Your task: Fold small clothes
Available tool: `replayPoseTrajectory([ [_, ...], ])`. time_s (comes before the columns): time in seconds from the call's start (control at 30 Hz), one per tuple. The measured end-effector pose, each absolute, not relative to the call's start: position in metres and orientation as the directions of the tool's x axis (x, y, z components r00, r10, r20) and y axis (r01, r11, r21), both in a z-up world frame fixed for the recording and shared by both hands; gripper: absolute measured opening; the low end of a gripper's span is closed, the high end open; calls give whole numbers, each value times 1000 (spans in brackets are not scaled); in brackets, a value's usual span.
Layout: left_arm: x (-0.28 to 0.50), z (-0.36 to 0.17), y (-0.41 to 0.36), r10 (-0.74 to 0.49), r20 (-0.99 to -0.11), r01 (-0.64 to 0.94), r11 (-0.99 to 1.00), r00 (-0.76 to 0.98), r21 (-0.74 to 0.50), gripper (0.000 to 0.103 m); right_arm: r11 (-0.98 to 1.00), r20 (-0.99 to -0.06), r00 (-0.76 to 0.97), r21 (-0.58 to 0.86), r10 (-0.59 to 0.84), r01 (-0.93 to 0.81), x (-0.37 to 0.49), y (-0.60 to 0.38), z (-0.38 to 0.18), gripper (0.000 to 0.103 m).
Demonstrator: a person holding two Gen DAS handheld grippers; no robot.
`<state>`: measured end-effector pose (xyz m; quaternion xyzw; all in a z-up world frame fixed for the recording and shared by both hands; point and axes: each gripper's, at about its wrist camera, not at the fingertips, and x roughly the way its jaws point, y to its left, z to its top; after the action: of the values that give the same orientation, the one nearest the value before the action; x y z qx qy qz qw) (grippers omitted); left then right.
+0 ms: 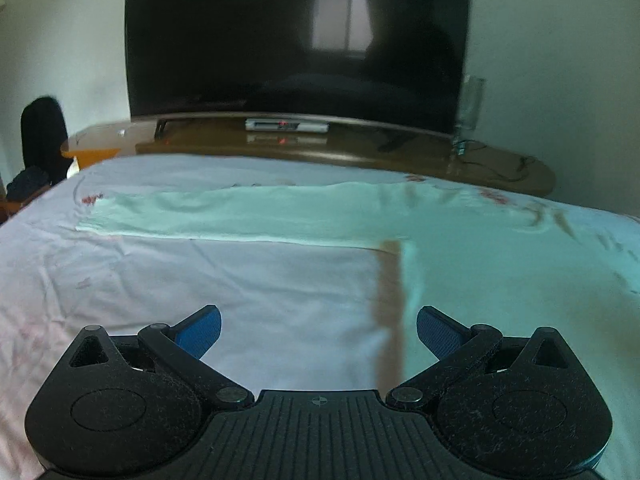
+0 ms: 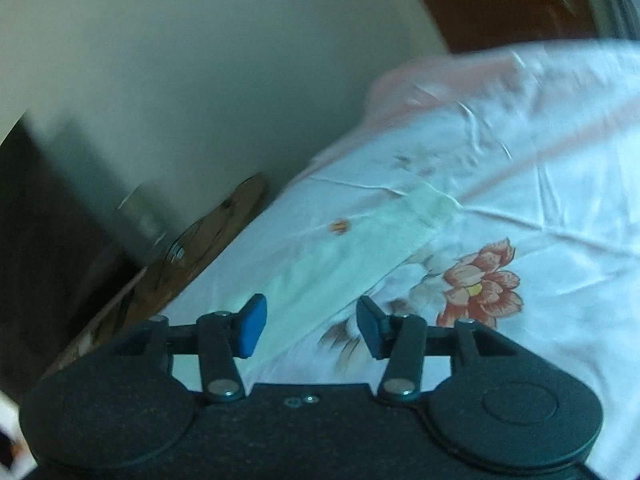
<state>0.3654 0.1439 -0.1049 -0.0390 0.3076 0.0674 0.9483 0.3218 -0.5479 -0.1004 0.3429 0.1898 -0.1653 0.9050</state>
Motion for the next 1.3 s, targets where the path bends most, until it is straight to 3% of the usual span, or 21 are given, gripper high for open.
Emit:
replayPoseTrajectory([
  [0.2, 402, -131, 165, 122, -636, -203, 978, 762, -56, 103, 502, -497, 845, 690, -196, 522, 353, -607, -150, 49],
  [0.43, 417, -146, 167, 108, -658, -203, 977, 745, -70, 103, 378, -500, 839, 750, -214, 543, 365, -631, -173, 11],
  [0.57, 422, -149, 163, 112, -663, -195, 980, 740, -52, 103, 374, -488, 848, 762, -205, 529, 367, -637, -177, 1],
  [0.67, 426, -147, 165, 95, -681, -187, 980, 726, -63, 103, 444, -511, 828, 702, -232, 557, 374, -640, -170, 2],
  [0.83, 432, -144, 174, 81, -690, -193, 977, 719, -87, 103, 622, -586, 752, 476, -303, 622, 396, -616, -145, 3],
  [0.97, 432, -144, 179, 73, -696, -181, 980, 715, -82, 103, 722, -543, 777, 391, -319, 570, 400, -589, -118, 3],
  [1.1, 430, -145, 180, 63, -697, -159, 984, 714, -75, 103, 873, -489, 823, 217, -289, 436, 419, -525, -93, 3],
  [1.3, 429, -141, 188, 31, -698, -158, 980, 715, -119, 103, 989, -484, 874, 99, -50, 111, 455, -387, -83, 3],
])
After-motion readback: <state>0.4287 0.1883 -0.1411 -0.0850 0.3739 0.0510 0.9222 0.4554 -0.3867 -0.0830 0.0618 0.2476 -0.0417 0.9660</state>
